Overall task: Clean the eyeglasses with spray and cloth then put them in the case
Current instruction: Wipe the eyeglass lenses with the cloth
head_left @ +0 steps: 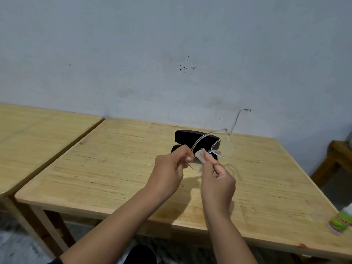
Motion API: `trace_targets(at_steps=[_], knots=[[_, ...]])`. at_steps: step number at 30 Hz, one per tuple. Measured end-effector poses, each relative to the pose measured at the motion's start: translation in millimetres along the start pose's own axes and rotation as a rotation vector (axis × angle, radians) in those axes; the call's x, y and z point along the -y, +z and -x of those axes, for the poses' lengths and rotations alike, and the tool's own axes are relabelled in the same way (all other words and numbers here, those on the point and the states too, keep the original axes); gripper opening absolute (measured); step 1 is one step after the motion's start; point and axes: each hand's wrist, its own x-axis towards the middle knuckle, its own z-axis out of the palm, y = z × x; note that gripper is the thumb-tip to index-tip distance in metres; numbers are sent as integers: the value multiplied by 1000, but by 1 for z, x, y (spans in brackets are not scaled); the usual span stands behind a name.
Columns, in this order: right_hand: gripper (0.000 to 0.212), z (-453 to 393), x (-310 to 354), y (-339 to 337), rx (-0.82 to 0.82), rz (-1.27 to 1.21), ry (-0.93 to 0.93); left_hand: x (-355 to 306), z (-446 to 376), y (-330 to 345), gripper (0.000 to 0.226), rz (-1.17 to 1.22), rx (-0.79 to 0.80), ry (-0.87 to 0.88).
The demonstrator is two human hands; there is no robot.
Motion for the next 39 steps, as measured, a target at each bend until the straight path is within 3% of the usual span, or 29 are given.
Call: trace_targets(at_steps=[4, 13, 24, 30, 33, 39], knots=[[18, 2, 3, 5, -18, -87, 21, -4, 2, 7, 38, -20, -7, 31], [16, 1, 9, 5, 47, -203, 143, -6, -3, 6, 43, 25, -31, 21], [21, -10, 14, 4, 318, -9, 153, 2, -4, -7, 50, 42, -44, -23], [12, -16, 16, -5, 456, 72, 91, 10, -5, -14, 37, -2, -75, -38], [10, -16, 12, -10, 410, 59, 95, 11, -4, -16, 37, 20, -72, -84], [17, -7, 2, -4, 83, 80, -3, 13, 0, -11, 47, 10, -2, -71]])
